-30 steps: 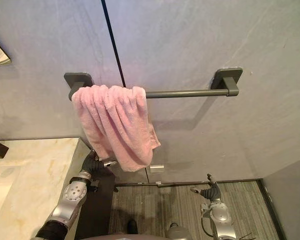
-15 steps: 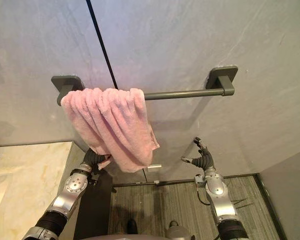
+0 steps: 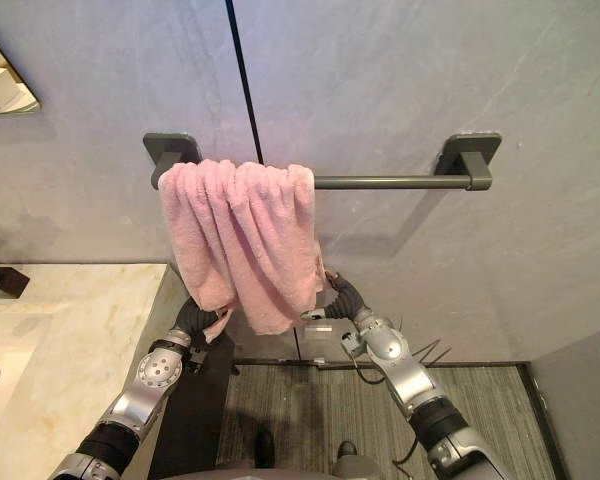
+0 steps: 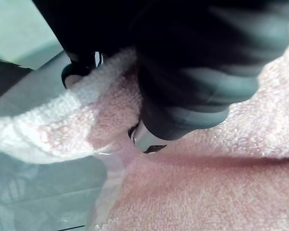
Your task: Organize washtable
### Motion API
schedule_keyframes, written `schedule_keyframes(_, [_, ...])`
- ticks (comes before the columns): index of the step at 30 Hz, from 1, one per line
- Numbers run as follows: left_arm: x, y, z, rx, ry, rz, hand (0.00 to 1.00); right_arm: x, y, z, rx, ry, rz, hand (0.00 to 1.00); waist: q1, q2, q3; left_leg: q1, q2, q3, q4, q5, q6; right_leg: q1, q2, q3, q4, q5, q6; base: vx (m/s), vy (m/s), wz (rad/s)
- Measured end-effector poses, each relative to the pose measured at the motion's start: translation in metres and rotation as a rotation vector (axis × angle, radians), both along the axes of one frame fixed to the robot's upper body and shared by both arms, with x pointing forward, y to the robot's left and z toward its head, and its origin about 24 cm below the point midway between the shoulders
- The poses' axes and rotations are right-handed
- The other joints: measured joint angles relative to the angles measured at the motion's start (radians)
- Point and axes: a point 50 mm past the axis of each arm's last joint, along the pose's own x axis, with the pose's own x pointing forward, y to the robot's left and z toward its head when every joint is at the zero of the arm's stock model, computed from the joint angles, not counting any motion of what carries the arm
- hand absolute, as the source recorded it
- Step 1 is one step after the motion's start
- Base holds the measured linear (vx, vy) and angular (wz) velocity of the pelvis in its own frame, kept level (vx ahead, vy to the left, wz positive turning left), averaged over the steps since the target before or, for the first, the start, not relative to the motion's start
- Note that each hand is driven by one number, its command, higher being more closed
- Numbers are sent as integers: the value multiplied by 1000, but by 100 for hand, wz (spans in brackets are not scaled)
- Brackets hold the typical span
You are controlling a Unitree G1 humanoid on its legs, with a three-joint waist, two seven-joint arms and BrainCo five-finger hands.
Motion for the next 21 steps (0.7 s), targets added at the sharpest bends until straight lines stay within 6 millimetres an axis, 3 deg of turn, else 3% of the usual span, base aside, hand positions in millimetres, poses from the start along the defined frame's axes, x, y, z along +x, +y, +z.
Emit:
schedule_keyframes(7, [0,-1,0,1,-9,8,100,8,5,-3,-5,17,-10,100,6,0,0,-4,-6,-16,5,3,-1,17,-3,-14,-14,1,1,9,-8,9])
schedule_keyframes(11, [0,-1,1,1,-9,10,100,11,-5,0,-3,-1,-62,100,8,0,0,-3,-5,-16,5,5,-3,19,-3,-15,-13,1,0,-36,-12,0])
schedule_keyframes(17, [0,4,2,-3,-14,30,100,12,-46,3,7,-12,-219,100,-1,0,0,4,-4,-15,-1,8,0,22,-3,-12,-11,6,2,-68,-11,-1])
schedule_keyframes(21, [2,-7,17,-37,-87,-27,100,9,-64,8,25,-42,-282,100,-7,0,0,8,-2,-10,-1,8,0,20,-5,-5,-11,5,2,-59,-14,-4])
